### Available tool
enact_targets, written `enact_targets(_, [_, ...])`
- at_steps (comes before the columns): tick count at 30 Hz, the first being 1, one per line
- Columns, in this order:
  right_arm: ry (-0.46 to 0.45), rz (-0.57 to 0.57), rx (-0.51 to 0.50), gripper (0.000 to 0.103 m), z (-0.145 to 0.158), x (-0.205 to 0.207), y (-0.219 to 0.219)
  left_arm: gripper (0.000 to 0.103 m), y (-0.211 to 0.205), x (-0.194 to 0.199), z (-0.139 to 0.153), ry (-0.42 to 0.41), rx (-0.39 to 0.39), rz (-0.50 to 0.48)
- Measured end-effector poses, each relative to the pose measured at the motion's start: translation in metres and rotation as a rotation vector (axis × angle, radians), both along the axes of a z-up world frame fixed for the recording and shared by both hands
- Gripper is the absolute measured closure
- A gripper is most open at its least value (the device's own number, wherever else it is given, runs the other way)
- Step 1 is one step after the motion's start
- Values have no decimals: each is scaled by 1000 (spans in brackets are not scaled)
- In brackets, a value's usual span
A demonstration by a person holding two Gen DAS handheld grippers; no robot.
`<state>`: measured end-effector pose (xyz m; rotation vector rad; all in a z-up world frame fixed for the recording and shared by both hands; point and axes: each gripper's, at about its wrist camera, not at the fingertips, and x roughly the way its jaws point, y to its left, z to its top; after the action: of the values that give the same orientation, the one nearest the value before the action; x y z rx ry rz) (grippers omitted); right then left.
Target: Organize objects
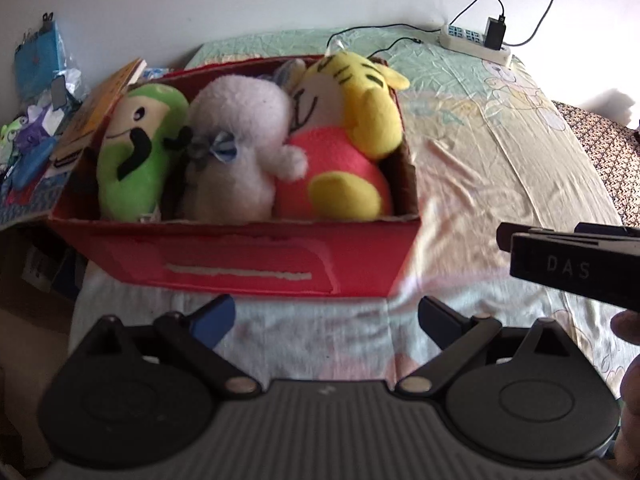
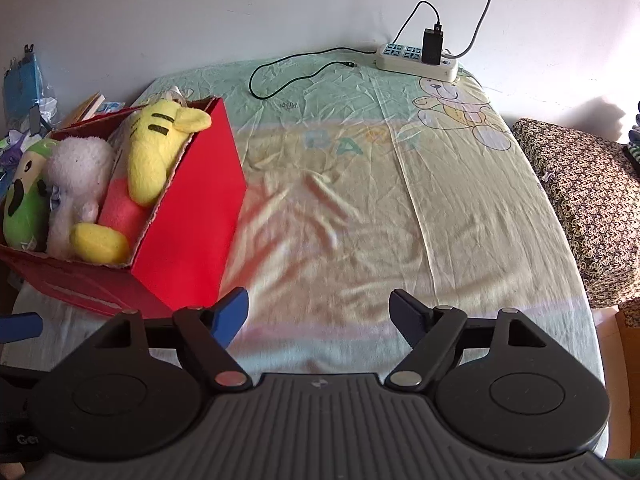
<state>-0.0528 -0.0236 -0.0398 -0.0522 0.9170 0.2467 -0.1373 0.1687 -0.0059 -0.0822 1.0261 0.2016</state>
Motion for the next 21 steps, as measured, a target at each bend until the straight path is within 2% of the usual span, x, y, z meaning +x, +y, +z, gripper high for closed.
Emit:
enact_targets(9, [-30, -56, -9, 21, 27, -1, 40, 5, 51, -3, 26, -50, -6, -41])
enact_targets(21, [-90, -82, -49, 18, 53, -9, 98, 5, 111, 2, 37, -74, 10, -71])
